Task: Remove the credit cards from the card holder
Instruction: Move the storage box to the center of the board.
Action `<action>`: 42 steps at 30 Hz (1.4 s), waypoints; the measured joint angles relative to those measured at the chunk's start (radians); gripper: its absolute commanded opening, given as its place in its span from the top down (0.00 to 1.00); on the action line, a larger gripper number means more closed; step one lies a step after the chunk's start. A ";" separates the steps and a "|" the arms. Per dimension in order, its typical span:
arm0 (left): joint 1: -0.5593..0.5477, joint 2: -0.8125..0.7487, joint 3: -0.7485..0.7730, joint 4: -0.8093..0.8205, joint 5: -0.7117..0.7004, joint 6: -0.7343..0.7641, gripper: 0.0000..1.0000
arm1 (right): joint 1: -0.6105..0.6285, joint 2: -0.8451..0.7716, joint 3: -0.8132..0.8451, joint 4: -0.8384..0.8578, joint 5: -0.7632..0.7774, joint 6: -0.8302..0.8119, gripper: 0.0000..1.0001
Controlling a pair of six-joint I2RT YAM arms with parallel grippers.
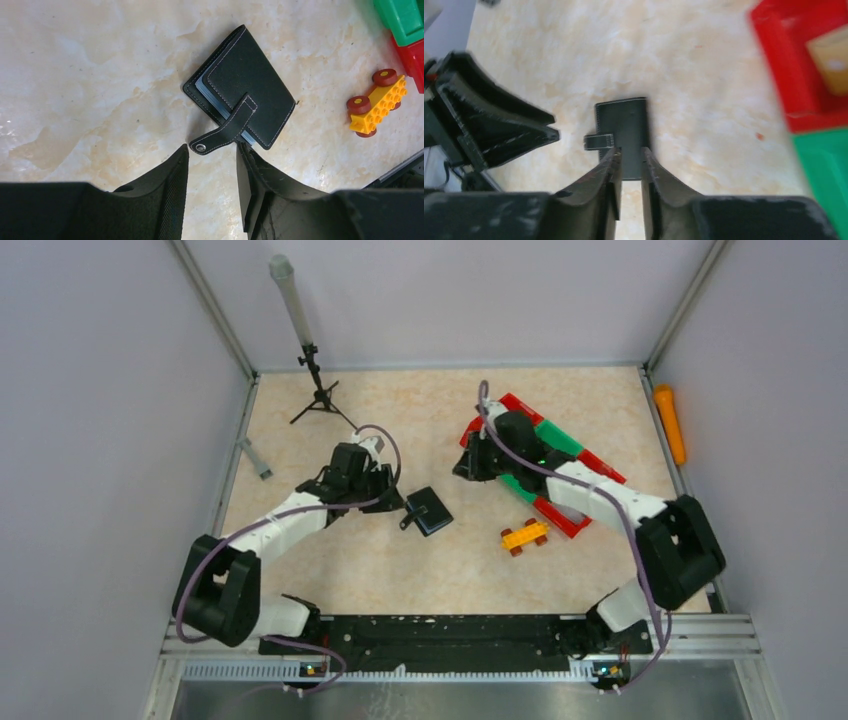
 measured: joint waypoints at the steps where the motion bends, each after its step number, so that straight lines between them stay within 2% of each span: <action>1: 0.000 -0.024 -0.013 0.003 -0.010 0.000 0.53 | -0.019 -0.046 -0.018 -0.021 0.025 0.005 0.65; 3: 0.000 -0.068 -0.031 0.009 -0.035 0.000 0.50 | -0.087 -0.144 -0.064 -0.057 0.072 0.027 0.50; 4: 0.000 -0.087 -0.037 0.011 -0.050 0.000 0.48 | -0.129 -0.190 -0.088 -0.076 0.098 0.042 0.38; 5: 0.000 -0.107 -0.043 0.016 -0.066 -0.001 0.45 | -0.177 -0.239 -0.118 -0.090 0.125 0.053 0.18; 6: 0.000 -0.133 -0.053 0.023 -0.087 -0.002 0.42 | -0.214 -0.282 -0.143 -0.106 0.154 0.068 0.07; 7: 0.001 -0.156 -0.060 0.027 -0.104 -0.002 0.40 | -0.249 -0.326 -0.169 -0.125 0.201 0.077 0.05; 9: 0.002 -0.209 -0.080 0.044 -0.140 -0.003 0.32 | -0.279 -0.407 -0.210 -0.166 0.293 0.096 0.05; 11: 0.002 -0.258 -0.099 0.057 -0.174 -0.003 0.04 | -0.276 -0.490 -0.251 -0.206 0.384 0.118 0.04; 12: 0.002 -0.283 -0.110 0.063 -0.195 -0.003 0.02 | -0.275 -0.532 -0.273 -0.214 0.423 0.130 0.04; 15: 0.002 -0.343 -0.138 0.074 -0.261 -0.006 0.01 | -0.277 -0.624 -0.337 -0.208 0.492 0.139 0.04; 18: 0.003 -0.382 -0.159 0.083 -0.315 -0.006 0.01 | -0.283 -0.628 -0.356 -0.212 0.538 0.163 0.04; 23: 0.003 -0.455 -0.220 0.115 -0.393 0.001 0.01 | -0.283 -0.422 -0.291 -0.249 0.621 0.240 0.05; 29: 0.003 -0.527 -0.289 0.164 -0.442 0.014 0.01 | -0.283 -0.240 -0.228 -0.242 0.650 0.295 0.13; 36: 0.003 -0.535 -0.301 0.204 -0.494 0.026 0.01 | -0.283 -0.050 -0.127 -0.160 0.603 0.320 0.13; 42: 0.003 -0.534 -0.315 0.237 -0.525 0.029 0.01 | -0.288 0.068 0.047 -0.118 0.507 0.281 0.11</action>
